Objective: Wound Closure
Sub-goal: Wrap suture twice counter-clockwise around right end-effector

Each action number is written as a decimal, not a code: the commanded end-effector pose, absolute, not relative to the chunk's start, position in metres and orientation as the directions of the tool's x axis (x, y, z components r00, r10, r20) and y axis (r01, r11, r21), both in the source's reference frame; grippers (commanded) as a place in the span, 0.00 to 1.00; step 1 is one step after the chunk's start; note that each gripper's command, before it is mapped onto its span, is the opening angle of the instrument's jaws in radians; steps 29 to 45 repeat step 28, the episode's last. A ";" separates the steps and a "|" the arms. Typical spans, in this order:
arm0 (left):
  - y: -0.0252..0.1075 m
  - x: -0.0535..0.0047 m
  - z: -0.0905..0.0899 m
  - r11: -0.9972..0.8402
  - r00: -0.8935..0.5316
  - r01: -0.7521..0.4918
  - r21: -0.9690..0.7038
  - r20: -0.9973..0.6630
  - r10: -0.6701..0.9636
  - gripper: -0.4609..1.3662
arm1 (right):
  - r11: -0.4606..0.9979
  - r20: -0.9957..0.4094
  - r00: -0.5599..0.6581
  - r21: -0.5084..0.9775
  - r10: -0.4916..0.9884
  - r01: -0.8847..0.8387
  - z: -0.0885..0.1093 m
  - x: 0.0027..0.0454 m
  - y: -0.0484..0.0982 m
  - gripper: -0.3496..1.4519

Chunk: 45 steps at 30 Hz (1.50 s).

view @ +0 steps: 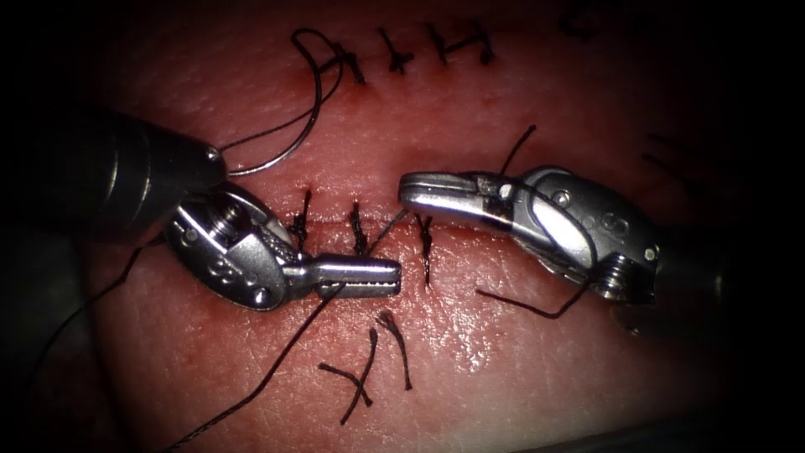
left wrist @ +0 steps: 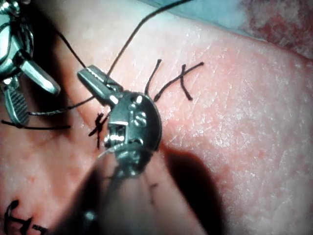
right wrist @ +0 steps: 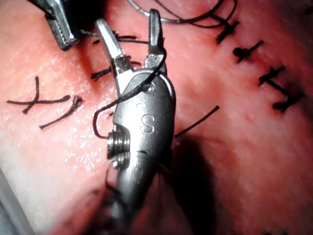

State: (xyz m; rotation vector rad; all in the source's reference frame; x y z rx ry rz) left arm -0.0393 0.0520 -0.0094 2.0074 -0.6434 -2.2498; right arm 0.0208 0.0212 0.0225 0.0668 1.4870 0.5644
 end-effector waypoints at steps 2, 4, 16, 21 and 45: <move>0.052 -0.0399 -0.010 -0.912 -0.149 -0.221 0.346 -0.936 -0.319 0.06 | 0.850 -0.917 0.015 0.363 0.398 -0.382 0.022 0.0206 0.021 0.88; 0.051 -0.0402 -0.010 -0.911 -0.147 -0.222 0.348 -0.936 -0.321 0.06 | 0.838 -0.915 0.028 0.355 0.402 -0.414 0.022 0.0206 0.021 0.90; 0.051 -0.0403 -0.011 -0.913 -0.140 -0.220 0.345 -0.937 -0.320 0.06 | 0.821 -0.913 0.063 0.329 0.402 -0.466 0.023 0.0203 0.021 0.93; 0.051 -0.0403 -0.011 -0.913 -0.140 -0.220 0.345 -0.937 -0.320 0.06 | 0.822 -0.913 0.066 0.330 0.403 -0.464 0.023 0.0203 0.021 0.93; 0.051 -0.0403 -0.011 -0.913 -0.139 -0.220 0.343 -0.937 -0.319 0.06 | 0.819 -0.911 0.063 0.336 0.409 -0.466 0.023 0.0203 0.021 0.93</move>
